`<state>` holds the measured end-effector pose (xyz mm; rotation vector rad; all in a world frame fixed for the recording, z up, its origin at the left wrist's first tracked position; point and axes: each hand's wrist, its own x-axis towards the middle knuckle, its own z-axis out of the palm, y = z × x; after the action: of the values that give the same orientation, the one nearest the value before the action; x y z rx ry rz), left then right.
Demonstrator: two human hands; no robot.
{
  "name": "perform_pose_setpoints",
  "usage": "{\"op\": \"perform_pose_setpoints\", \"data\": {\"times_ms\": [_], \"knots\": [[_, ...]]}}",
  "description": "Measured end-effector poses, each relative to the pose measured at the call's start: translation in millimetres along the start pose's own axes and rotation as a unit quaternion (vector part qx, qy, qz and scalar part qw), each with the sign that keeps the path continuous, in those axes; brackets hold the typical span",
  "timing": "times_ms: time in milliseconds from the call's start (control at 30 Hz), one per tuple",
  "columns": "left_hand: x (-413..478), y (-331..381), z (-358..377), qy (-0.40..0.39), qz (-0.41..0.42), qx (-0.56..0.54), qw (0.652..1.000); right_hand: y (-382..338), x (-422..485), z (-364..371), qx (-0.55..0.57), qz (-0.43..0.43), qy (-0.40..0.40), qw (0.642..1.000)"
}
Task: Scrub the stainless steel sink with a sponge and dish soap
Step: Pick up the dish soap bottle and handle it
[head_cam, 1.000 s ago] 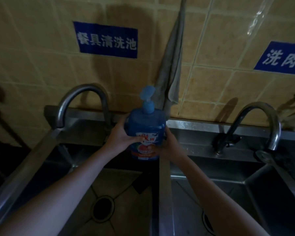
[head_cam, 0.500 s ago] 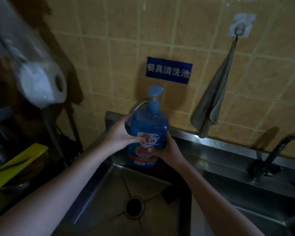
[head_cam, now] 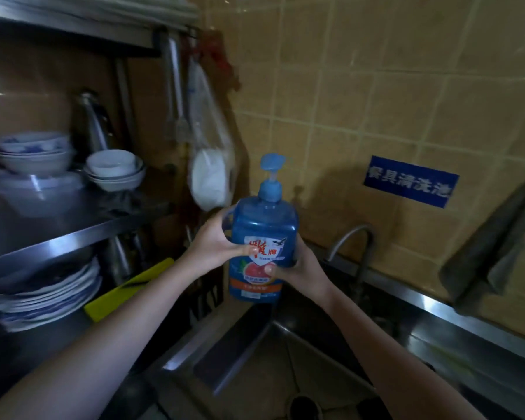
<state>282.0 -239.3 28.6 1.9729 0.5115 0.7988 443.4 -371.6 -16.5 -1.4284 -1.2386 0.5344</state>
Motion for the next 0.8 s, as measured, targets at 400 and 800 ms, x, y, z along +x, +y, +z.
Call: {"op": "perform_pose_setpoints", "data": {"times_ms": [400,800], "knots": [[-36,-36,-170,0.145,0.001,0.026,0.989,-56,93,157,0.067,-0.046,-0.148,0.986],[-54,-85,-330,0.261,-0.015,0.078,0.962,-85,205,318,0.057,-0.095,-0.233,0.966]]}}
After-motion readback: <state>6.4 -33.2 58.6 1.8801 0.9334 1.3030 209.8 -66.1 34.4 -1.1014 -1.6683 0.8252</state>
